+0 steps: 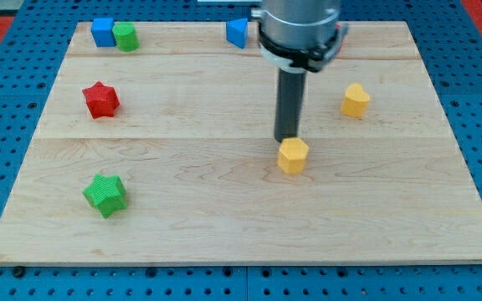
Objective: Move your arm towards the top left
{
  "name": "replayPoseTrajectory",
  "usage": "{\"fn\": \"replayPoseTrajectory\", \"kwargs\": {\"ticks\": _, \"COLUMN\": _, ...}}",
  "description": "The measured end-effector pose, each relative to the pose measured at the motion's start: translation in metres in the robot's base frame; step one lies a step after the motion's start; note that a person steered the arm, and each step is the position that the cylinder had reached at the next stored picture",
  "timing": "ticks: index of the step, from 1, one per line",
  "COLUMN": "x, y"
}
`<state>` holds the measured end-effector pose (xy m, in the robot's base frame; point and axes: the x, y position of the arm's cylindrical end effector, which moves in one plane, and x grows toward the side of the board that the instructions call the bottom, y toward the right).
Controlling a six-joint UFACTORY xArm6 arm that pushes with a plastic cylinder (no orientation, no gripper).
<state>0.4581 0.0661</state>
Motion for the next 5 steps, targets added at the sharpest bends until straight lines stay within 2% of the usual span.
{"fn": "replayPoseTrajectory", "kwargs": {"ticks": 3, "x": 0.065, "y": -0.003}}
{"fn": "replayPoseTrajectory", "kwargs": {"ticks": 4, "x": 0.074, "y": -0.011}}
{"fn": "replayPoseTrajectory", "kwargs": {"ticks": 5, "x": 0.057, "y": -0.035}}
